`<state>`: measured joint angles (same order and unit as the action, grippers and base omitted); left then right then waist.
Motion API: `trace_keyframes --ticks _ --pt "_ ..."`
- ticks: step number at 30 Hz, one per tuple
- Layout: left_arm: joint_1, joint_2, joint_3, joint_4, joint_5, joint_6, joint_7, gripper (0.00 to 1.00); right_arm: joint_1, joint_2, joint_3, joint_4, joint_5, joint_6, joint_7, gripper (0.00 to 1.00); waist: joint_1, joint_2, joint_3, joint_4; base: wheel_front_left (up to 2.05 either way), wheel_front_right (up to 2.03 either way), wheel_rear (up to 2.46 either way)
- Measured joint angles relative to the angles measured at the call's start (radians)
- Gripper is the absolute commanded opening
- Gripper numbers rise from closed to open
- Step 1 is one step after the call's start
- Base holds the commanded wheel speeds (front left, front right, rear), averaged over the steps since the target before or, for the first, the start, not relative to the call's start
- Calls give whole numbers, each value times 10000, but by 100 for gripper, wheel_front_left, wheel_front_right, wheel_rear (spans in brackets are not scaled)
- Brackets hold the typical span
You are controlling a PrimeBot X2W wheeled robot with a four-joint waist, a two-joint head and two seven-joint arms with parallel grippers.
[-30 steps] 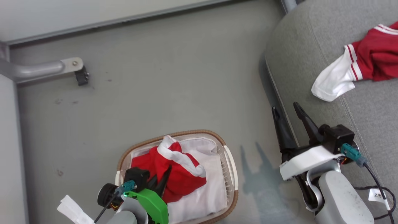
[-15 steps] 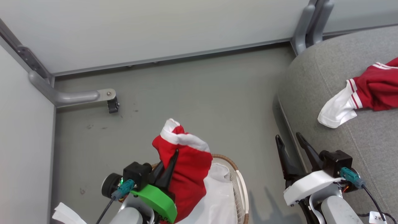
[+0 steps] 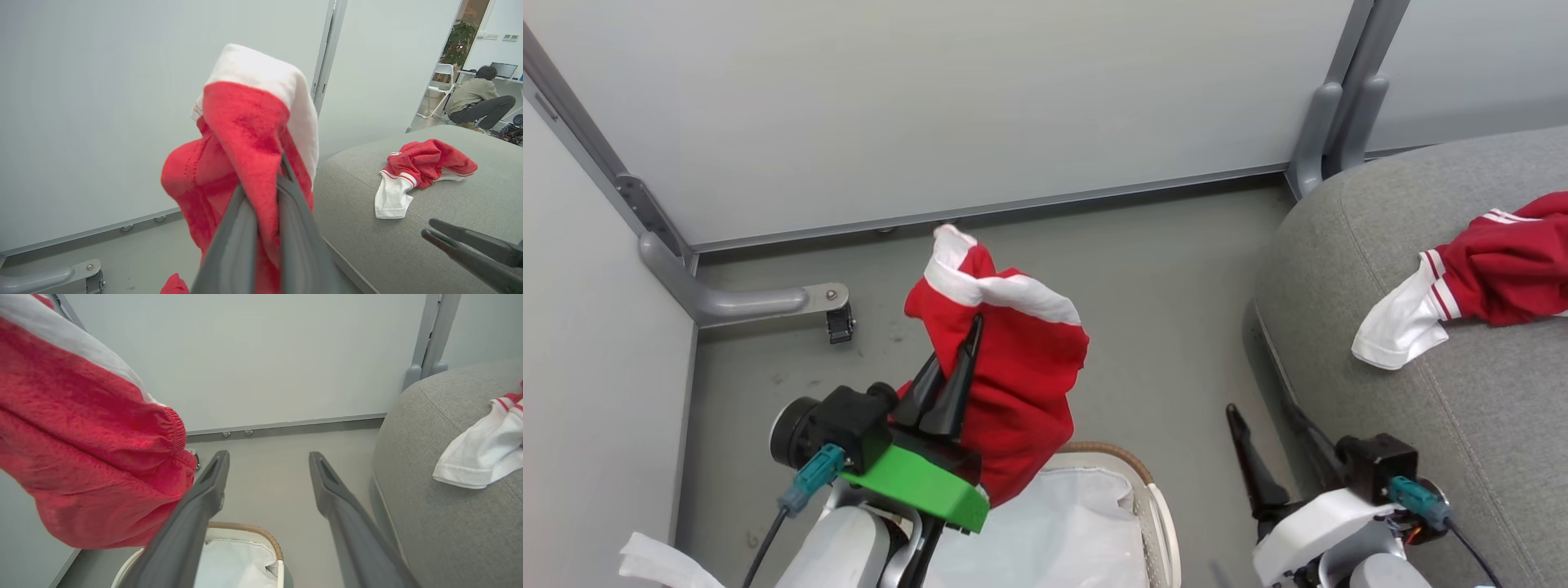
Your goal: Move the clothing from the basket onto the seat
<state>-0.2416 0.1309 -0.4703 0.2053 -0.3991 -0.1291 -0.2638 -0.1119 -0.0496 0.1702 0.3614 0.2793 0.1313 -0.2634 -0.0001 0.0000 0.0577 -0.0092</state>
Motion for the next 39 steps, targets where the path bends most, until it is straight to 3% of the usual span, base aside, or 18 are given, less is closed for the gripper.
trace_keyframes --ticks 5,13,16,23,31,32,33,39 --pt "-30 -71 71 -382 174 0 0 0 -27 0 736 -56 -265 0 0 100 0 0 -46 36 0 0 0" --pt "-74 -178 -128 -491 180 0 -2 0 -1218 -322 3985 -527 -245 2 0 100 0 0 41 219 0 0 0" --pt "-78 -221 -259 -474 140 0 0 0 -1648 -380 4633 -585 -117 2 0 100 0 0 26 331 0 0 0" --pt "-151 -255 -763 -393 -54 0 0 0 -2704 -263 5242 -297 -336 2 0 100 0 0 -8 688 0 0 0" --pt "-208 -328 -1310 -370 -178 0 0 0 -3277 -21 5296 1220 -897 2 2 100 1 0 -17 1103 0 0 0" --pt "-210 -345 -1365 -368 -222 0 0 0 -3302 -12 5271 1308 -903 2 0 24 0 0 -18 1143 0 0 0" --pt "-213 -359 -1432 -366 -226 0 0 0 -3301 -25 5292 1346 -809 2 2 0 0 0 -20 1189 0 0 0" --pt "-208 -383 -1438 -276 -316 0 -2 0 -3203 4 5313 1321 -211 2 2 0 0 0 -43 1293 0 0 0"
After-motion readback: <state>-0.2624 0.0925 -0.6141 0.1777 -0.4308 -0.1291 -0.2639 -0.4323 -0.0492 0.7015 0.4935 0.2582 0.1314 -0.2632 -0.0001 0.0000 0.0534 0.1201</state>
